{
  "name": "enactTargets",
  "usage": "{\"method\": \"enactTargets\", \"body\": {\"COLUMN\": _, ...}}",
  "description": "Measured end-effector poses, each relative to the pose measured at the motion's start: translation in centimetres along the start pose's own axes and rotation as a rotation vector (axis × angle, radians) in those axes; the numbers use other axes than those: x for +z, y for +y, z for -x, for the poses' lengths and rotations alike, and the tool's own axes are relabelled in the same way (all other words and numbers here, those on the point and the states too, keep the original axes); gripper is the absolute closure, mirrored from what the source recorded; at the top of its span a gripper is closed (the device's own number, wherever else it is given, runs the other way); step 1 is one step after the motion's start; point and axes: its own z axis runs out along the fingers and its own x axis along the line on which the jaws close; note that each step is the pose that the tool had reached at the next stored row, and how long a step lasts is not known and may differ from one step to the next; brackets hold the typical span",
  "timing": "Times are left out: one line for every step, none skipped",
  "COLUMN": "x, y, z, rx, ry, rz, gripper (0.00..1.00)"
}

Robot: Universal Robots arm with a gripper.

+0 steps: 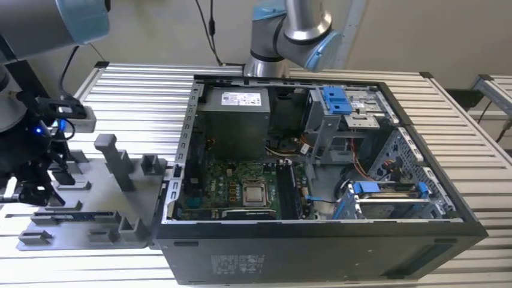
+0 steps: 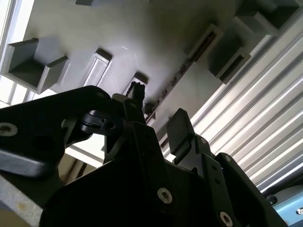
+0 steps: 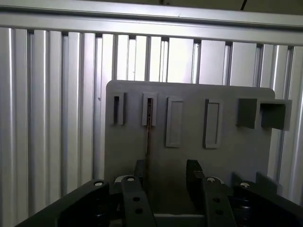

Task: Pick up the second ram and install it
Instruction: 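Pick up the second ram and move it above second insertion slot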

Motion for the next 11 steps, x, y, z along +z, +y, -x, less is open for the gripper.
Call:
{"method": "enactTargets", "body": {"x": 0.18, "y": 0.00, "z": -0.08, "rx": 0.000, "ry": -0.0001, "rz": -0.0001, "gripper": 0.52}}
{"method": "enactTargets", "body": {"x": 0.36, "y": 0.00, "z": -0.16, "rx": -0.001, "ry": -0.0001, "rz": -0.0002, "gripper": 0.52}}
{"method": "enactTargets", "body": {"x": 0.54, "y": 0.00, "z": -0.23, "rx": -0.001, "ry": -0.0001, "rz": -0.0001, "gripper": 0.52}}
{"method": "enactTargets", "body": {"x": 0.72, "y": 0.00, "z": -0.30, "rx": -0.002, "ry": -0.0001, "rz": -0.0001, "gripper": 0.52}}
{"method": "enactTargets", "body": {"x": 0.91, "y": 0.00, "z": -0.36, "rx": -0.002, "ry": -0.0002, "rz": -0.0002, "gripper": 0.52}}
{"method": "enactTargets", "body": {"x": 1.10, "y": 0.00, "z": -0.40, "rx": -0.003, "ry": -0.0002, "rz": -0.0003, "gripper": 0.52}}
{"method": "enactTargets", "body": {"x": 1.27, "y": 0.00, "z": -0.46, "rx": -0.003, "ry": -0.0001, "rz": -0.0001, "gripper": 0.52}}
{"method": "enactTargets", "body": {"x": 1.45, "y": 0.00, "z": -0.52, "rx": -0.004, "ry": -0.0001, "rz": 0.0000, "gripper": 0.52}}
{"method": "enactTargets", "body": {"x": 1.63, "y": 0.00, "z": -0.57, "rx": -0.004, "ry": -0.0001, "rz": 0.0000, "gripper": 0.52}}
{"method": "enactTargets", "body": {"x": 1.80, "y": 0.00, "z": -0.62, "rx": -0.005, "ry": -0.0001, "rz": 0.0000, "gripper": 0.52}}
{"method": "enactTargets", "body": {"x": 1.98, "y": 0.00, "z": -0.67, "rx": -0.005, "ry": 0.0000, "rz": 0.0000, "gripper": 0.52}}
